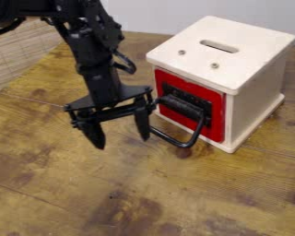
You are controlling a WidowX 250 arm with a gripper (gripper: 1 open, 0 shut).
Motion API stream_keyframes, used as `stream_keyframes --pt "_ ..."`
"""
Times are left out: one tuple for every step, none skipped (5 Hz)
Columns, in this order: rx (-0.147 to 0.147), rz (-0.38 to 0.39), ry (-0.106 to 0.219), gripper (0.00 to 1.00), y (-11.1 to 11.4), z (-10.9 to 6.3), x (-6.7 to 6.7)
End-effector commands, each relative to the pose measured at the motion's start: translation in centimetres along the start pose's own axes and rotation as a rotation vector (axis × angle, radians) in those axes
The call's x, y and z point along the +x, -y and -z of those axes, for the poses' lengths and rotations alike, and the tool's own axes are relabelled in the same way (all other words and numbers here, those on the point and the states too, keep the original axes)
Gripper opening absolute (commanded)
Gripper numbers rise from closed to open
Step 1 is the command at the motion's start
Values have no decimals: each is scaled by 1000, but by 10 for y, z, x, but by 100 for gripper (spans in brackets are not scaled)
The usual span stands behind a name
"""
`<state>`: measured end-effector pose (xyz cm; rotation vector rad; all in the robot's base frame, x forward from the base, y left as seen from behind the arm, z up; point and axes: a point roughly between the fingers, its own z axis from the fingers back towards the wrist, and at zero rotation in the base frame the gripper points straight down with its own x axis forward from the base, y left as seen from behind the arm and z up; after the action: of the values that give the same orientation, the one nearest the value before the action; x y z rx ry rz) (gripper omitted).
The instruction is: Open the drawer
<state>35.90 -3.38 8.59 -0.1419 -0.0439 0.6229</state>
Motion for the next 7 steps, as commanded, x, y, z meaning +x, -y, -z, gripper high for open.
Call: stream_keyframes --pt "-65 -133 66 100 15 -15 13" --pt "-81 -225 68 100 18 -13 13" --pt "-93 -284 65 100 18 -11 11" --pt "-97 -322 61 100 17 -7 6" --pt "-95 -358 56 100 18 -3 4" --pt "-90 -392 55 100 18 1 4" --pt "-85 -420 52 100 18 5 3"
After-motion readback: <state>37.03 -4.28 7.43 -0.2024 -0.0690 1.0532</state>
